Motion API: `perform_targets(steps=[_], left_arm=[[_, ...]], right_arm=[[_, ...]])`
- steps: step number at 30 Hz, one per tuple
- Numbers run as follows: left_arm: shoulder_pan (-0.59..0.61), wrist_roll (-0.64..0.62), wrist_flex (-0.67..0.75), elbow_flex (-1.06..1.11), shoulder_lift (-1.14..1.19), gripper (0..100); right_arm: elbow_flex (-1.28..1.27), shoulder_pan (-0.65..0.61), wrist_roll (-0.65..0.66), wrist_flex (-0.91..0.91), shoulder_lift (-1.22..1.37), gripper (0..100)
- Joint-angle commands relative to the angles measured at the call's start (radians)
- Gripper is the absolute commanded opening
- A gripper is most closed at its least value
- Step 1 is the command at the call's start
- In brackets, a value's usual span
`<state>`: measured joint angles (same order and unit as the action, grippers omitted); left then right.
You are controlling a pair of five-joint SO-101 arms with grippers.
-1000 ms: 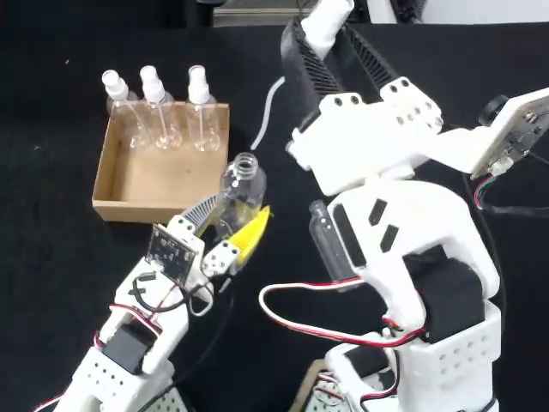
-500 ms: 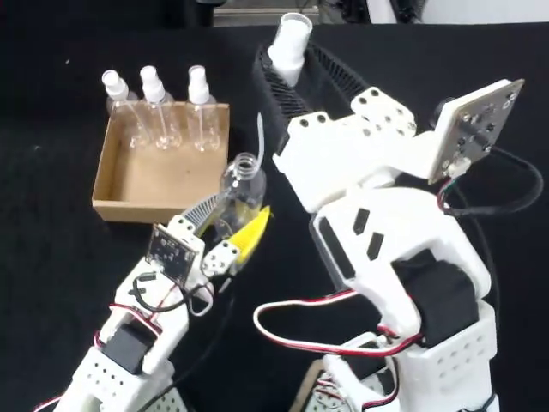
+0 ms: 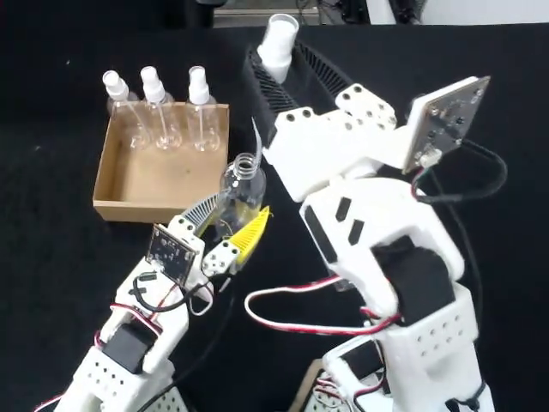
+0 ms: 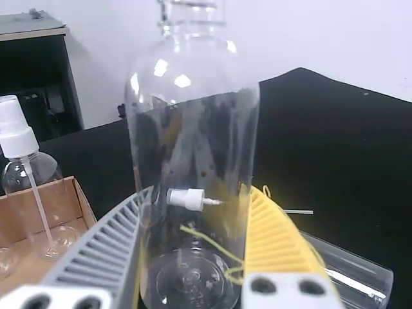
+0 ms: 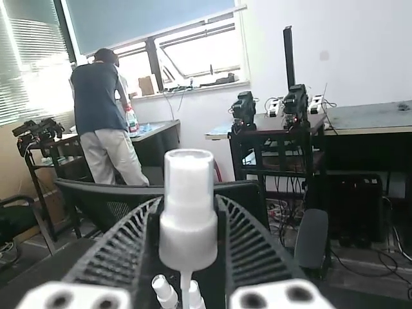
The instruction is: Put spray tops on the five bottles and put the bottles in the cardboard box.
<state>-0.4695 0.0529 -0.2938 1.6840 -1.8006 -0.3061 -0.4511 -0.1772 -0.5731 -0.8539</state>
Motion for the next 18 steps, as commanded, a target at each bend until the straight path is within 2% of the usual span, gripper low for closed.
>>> perform_targets(steps=[1, 10, 18], left_arm=[[-0.008, -0.009, -0.003, 0.016, -0.017, 5], [-0.008, -0.009, -0.003, 0.016, -0.017, 5], [-0.008, -0.009, -0.003, 0.016, -0.017, 5]], right_arm=[[0.001, -0.015, 0.006, 0.066, -0.024, 1.1], [0.012, -0.015, 0.009, 0.018, -0.114, 1.1], [-0.030, -0.044, 0.011, 0.051, -0.114, 1.1]])
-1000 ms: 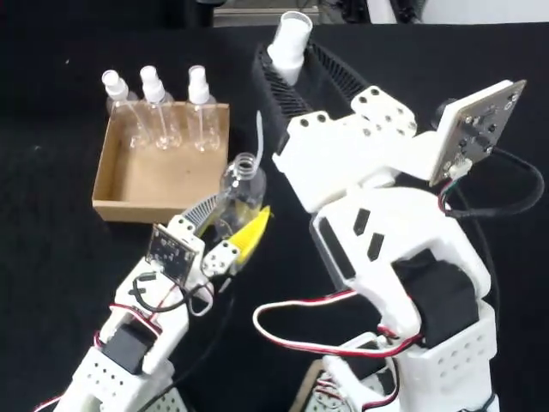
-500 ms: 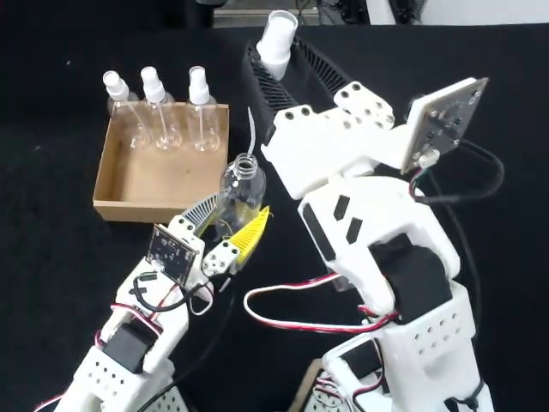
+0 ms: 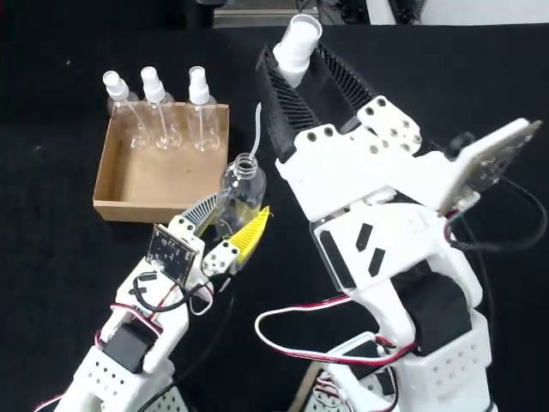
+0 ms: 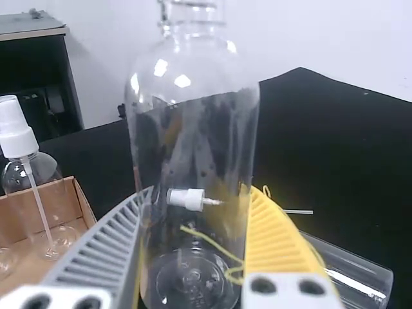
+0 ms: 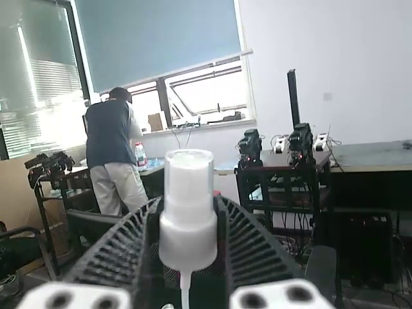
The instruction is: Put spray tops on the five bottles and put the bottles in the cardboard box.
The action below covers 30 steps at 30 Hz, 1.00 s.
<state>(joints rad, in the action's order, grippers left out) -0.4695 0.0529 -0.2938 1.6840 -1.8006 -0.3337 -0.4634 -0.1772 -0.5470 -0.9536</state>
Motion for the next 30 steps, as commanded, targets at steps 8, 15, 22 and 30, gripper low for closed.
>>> perform_targets(steps=[8, 15, 22, 30], left_arm=[[-0.008, -0.009, -0.003, 0.016, -0.017, 5], [-0.008, -0.009, -0.003, 0.016, -0.017, 5], [-0.008, -0.009, -0.003, 0.016, -0.017, 5], [-0.008, -0.009, -0.003, 0.016, -0.017, 5]], right_arm=[[-0.041, -0.037, 0.014, 0.029, -0.015, 1.1], [-0.053, -0.075, 0.135, 0.015, 0.031, 1.1], [0.110, -0.077, 0.138, -0.169, 0.193, 1.1], [0.197, -0.077, 0.140, -0.327, 0.203, 2.8]])
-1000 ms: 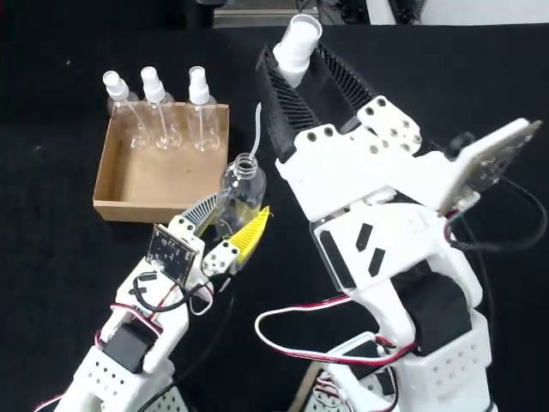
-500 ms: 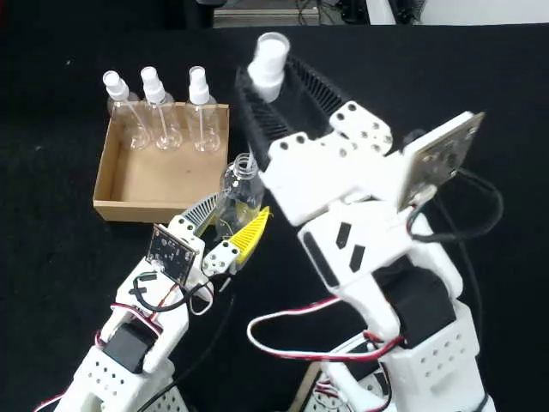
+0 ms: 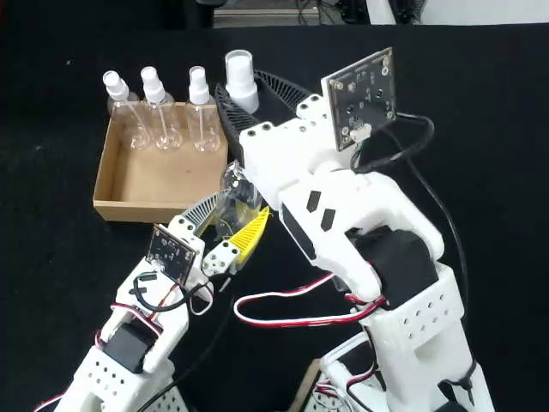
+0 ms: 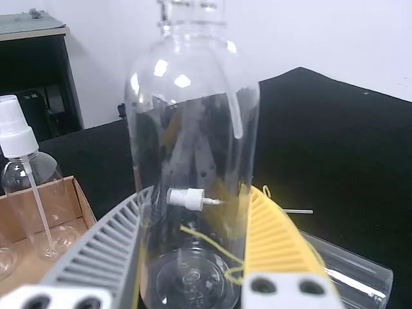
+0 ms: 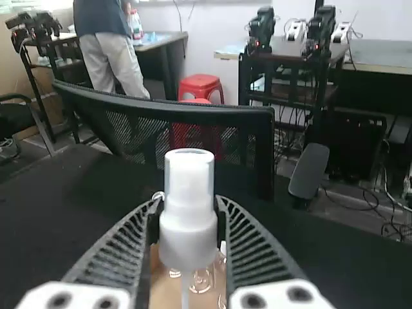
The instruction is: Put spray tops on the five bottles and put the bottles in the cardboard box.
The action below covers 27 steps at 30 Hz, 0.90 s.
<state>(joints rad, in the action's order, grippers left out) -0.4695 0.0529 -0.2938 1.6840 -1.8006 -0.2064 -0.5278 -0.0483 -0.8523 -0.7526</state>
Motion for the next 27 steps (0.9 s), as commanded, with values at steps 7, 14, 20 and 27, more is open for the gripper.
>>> perform_targets(steps=[7, 14, 20, 27], left_arm=[[-0.008, -0.009, -0.003, 0.016, -0.017, 5], [-0.008, -0.009, -0.003, 0.016, -0.017, 5], [-0.008, -0.009, -0.003, 0.016, -0.017, 5], [-0.008, -0.009, -0.003, 0.016, -0.017, 5]], right_arm=[[0.071, -0.066, 0.011, -0.054, 0.002, 18.4], [0.087, -0.066, 0.008, -0.064, 0.001, 18.4], [0.185, -0.014, 0.009, -0.141, 0.001, 18.4], [0.165, 0.229, 0.003, -0.037, 0.008, 18.4]])
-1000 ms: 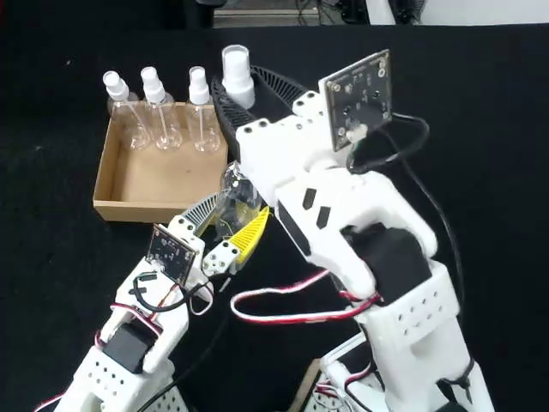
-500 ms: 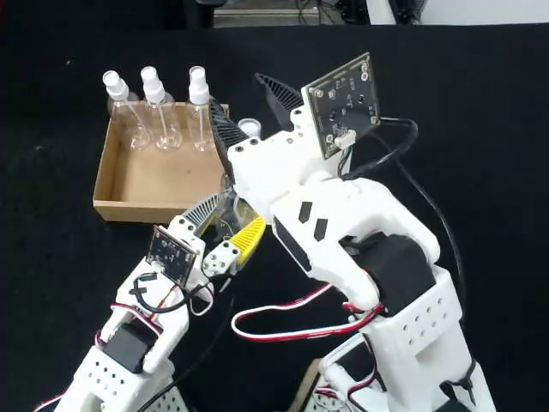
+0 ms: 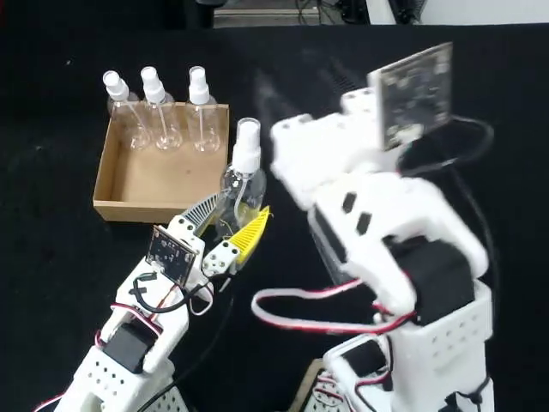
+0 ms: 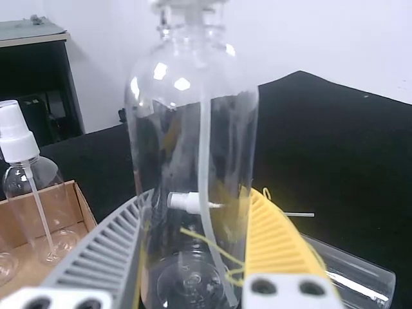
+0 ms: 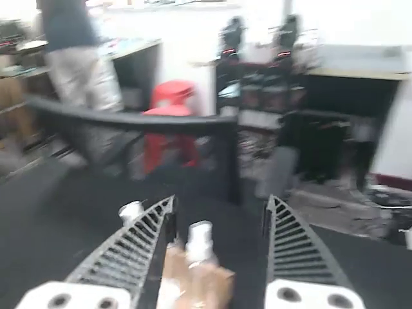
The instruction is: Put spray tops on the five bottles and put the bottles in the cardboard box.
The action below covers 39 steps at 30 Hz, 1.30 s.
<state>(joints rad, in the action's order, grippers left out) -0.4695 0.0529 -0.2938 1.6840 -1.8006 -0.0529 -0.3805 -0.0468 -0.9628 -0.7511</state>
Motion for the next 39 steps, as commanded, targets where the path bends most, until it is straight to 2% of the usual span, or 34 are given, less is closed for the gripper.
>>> perform_targets(steps=[1, 13, 18, 21, 24, 33, 39], left_arm=[[-0.010, -0.009, -0.003, 0.016, -0.017, 5], [-0.015, -0.009, -0.005, 0.016, -0.017, 5], [-0.015, -0.008, -0.051, 0.016, -0.020, 5], [0.031, -0.002, -0.028, 0.016, -0.018, 5], [0.206, -0.002, -0.035, 0.016, -0.020, 5], [0.955, -0.009, -0.029, 0.016, -0.020, 5], [1.285, -0.006, 0.003, 0.016, -0.018, 5]], right_arm=[[0.002, 0.092, 0.002, 0.094, 0.007, 18.4], [-0.013, 0.098, 0.002, 0.112, 0.004, 18.4], [-0.012, 0.098, 0.002, 0.112, 0.001, 18.4], [-0.012, 0.098, 0.002, 0.114, 0.001, 18.4], [-0.012, 0.095, 0.002, 0.114, 0.001, 18.4], [-0.012, 0.094, 0.002, 0.114, 0.004, 18.4], [-0.015, 0.094, 0.002, 0.114, 0.007, 18.4]])
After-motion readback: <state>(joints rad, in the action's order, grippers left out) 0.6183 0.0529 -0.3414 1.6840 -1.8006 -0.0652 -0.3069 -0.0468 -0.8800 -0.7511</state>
